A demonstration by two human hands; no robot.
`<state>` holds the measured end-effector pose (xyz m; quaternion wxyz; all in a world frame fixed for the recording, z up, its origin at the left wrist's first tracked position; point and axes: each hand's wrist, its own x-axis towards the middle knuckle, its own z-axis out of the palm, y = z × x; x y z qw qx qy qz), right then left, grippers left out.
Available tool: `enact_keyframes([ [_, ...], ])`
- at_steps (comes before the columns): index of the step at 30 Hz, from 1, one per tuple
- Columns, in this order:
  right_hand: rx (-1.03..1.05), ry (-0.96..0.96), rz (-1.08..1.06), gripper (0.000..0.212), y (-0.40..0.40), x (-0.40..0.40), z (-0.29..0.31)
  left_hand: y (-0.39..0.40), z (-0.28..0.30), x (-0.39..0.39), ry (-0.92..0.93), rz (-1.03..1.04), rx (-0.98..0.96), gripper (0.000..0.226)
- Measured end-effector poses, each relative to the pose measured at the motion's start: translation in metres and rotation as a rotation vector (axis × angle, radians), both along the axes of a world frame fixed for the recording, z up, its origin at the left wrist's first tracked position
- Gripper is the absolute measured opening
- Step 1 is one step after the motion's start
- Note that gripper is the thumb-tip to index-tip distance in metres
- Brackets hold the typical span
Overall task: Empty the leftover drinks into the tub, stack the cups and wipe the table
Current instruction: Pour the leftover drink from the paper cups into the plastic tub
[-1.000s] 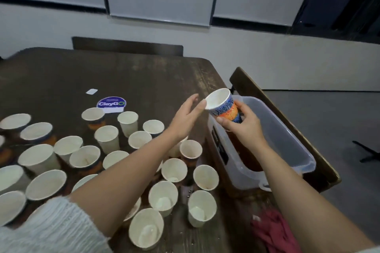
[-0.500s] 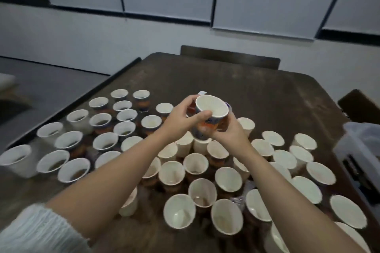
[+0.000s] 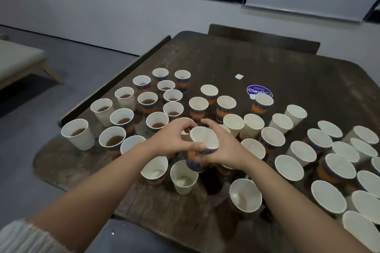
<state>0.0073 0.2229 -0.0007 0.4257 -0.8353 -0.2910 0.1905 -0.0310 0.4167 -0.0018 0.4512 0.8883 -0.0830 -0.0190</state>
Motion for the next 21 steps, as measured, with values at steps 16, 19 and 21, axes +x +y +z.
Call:
enact_keyframes([
  [16,-0.375,-0.088,0.049,0.090,-0.038,-0.012,-0.001,-0.003,-0.056,-0.005,-0.163,-0.275,0.542,0.100],
  [19,-0.451,-0.155,0.076,0.087,-0.039,-0.015,-0.014,-0.001,-0.063,-0.004,-0.196,-0.265,0.528,0.089],
  [21,-0.550,-0.277,0.109,0.086,-0.039,-0.018,-0.025,0.000,-0.065,-0.003,-0.188,-0.248,0.512,0.086],
])
